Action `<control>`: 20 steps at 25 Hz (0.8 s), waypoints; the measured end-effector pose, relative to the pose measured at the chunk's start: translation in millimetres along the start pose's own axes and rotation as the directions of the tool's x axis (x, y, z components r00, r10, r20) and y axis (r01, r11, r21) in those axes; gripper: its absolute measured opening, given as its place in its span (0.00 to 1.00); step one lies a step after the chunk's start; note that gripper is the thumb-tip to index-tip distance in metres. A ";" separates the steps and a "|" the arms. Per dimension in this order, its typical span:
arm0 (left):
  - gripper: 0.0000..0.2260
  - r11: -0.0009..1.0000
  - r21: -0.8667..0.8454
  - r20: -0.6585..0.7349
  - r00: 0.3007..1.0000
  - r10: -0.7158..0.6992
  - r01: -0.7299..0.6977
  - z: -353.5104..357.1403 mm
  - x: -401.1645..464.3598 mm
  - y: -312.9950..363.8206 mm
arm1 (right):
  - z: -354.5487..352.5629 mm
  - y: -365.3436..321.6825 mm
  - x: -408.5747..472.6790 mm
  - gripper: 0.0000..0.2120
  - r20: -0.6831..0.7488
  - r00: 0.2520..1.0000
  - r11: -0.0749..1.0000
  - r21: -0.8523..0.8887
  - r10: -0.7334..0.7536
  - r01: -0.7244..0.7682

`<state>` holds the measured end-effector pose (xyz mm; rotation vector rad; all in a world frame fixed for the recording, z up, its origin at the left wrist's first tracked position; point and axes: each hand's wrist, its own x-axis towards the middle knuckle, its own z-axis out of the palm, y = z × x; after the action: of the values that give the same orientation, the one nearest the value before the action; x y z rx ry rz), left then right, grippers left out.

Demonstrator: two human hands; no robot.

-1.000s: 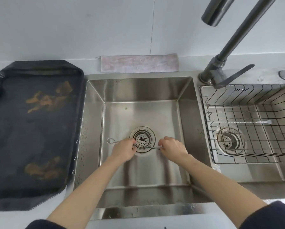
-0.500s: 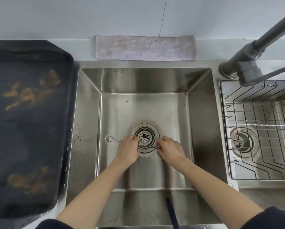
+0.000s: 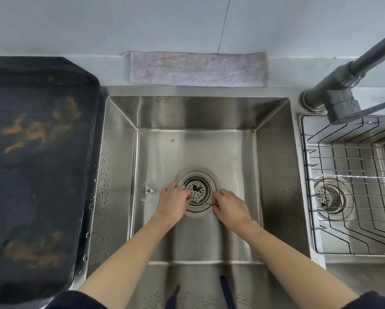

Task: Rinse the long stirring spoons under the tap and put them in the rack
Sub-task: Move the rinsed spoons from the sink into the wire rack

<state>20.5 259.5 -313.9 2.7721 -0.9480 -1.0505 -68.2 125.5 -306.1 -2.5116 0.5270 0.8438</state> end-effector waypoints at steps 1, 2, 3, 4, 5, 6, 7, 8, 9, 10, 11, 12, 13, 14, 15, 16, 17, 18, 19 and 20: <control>0.12 1.000 -0.012 0.005 1.000 0.002 -0.002 -2.0 -2.6 0.1 | -1.2 -0.7 -2.7 0.11 0.000 1.000 1.000 -0.004 -0.005 0.005; 0.12 1.000 -0.019 0.009 1.000 0.004 -0.004 -4.4 -5.3 0.4 | -2.7 -1.5 -5.6 0.11 -0.004 1.000 1.000 -0.007 -0.012 0.012; 0.12 1.000 -0.020 0.010 1.000 0.007 -0.007 -7.5 -8.6 0.8 | -4.8 -2.7 -8.9 0.11 -0.014 1.000 1.000 -0.005 -0.018 0.018; 0.12 1.000 -0.018 0.005 1.000 0.010 -0.010 -11.2 -12.0 1.7 | -7.3 -4.3 -12.5 0.11 -0.026 0.999 1.000 0.003 -0.021 0.021; 0.12 1.000 -0.012 -0.007 1.000 0.017 -0.017 -15.4 -16.1 3.3 | -10.9 -5.9 -17.3 0.12 -0.041 0.999 1.000 0.009 -0.025 0.025; 0.12 1.000 -0.004 -0.025 0.999 0.027 -0.027 -19.5 -19.7 5.1 | -14.4 -7.5 -21.6 0.12 -0.054 0.998 0.999 0.009 -0.030 0.031; 0.13 0.999 0.008 -0.045 0.998 0.037 -0.036 -23.6 -23.2 7.2 | -18.2 -8.7 -25.8 0.13 -0.067 0.997 0.999 0.004 -0.035 0.035; 0.13 0.999 0.018 -0.064 0.997 0.047 -0.046 -28.0 -26.8 9.5 | -22.4 -9.6 -30.6 0.13 -0.084 0.996 0.999 0.000 -0.040 0.040; 0.13 0.998 0.023 -0.085 0.995 0.056 -0.054 -32.2 -30.6 11.6 | -26.4 -10.0 -35.4 0.13 -0.106 0.993 0.999 -0.002 -0.046 0.046; 0.13 0.998 0.027 -0.107 0.992 0.066 -0.063 -37.3 -35.2 13.7 | -31.3 -10.7 -41.2 0.13 -0.134 0.989 0.998 -0.005 -0.056 0.055; 0.13 0.997 0.030 -0.127 0.989 0.077 -0.073 -42.3 -39.3 15.4 | -36.0 -11.4 -46.1 0.12 -0.158 0.985 0.998 -0.011 -0.066 0.065; 0.13 0.996 0.036 -0.147 0.985 0.089 -0.085 -47.3 -43.7 17.1 | -40.7 -12.2 -51.2 0.12 -0.182 0.980 0.997 -0.023 -0.080 0.077; 0.13 0.994 0.045 -0.170 0.980 0.104 -0.098 -52.5 -49.1 19.2 | -46.0 -13.3 -57.3 0.12 -0.206 0.973 0.995 -0.041 -0.101 0.094; 0.13 0.993 0.058 -0.191 0.975 0.117 -0.108 -57.2 -54.3 21.1 | -50.5 -14.3 -63.3 0.12 -0.227 0.966 0.992 -0.060 -0.122 0.111; 0.13 0.990 0.076 -0.213 0.968 0.130 -0.116 -62.3 -61.0 23.4 | -55.4 -15.2 -70.9 0.13 -0.250 0.958 0.989 -0.075 -0.142 0.127; 0.13 0.987 0.096 -0.232 0.962 0.144 -0.125 -66.9 -66.9 25.8 | -60.1 -15.6 -77.8 0.13 -0.270 0.950 0.986 -0.085 -0.159 0.141; 0.13 0.984 0.115 -0.251 0.955 0.159 -0.134 -71.1 -71.8 28.2 | -64.7 -15.4 -83.7 0.13 -0.292 0.940 0.984 -0.092 -0.175 0.154; 0.13 0.981 0.129 -0.267 0.948 0.174 -0.143 -75.4 -76.9 30.6 | -69.6 -15.1 -90.3 0.13 -0.317 0.930 0.982 -0.097 -0.187 0.164; 0.13 0.978 0.144 -0.280 0.942 0.187 -0.151 -79.0 -81.7 33.0 | -73.7 -14.4 -96.2 0.13 -0.343 0.919 0.980 -0.099 -0.195 0.172; 0.13 0.974 0.167 -0.296 0.934 0.201 -0.156 -82.5 -87.3 35.6 | -77.6 -13.2 -103.1 0.12 -0.373 0.905 0.979 -0.098 -0.202 0.178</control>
<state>0.6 263.9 -190.3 2.7738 -1.2366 -0.5173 -101.8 118.6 -181.0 -2.7436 0.3684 0.2984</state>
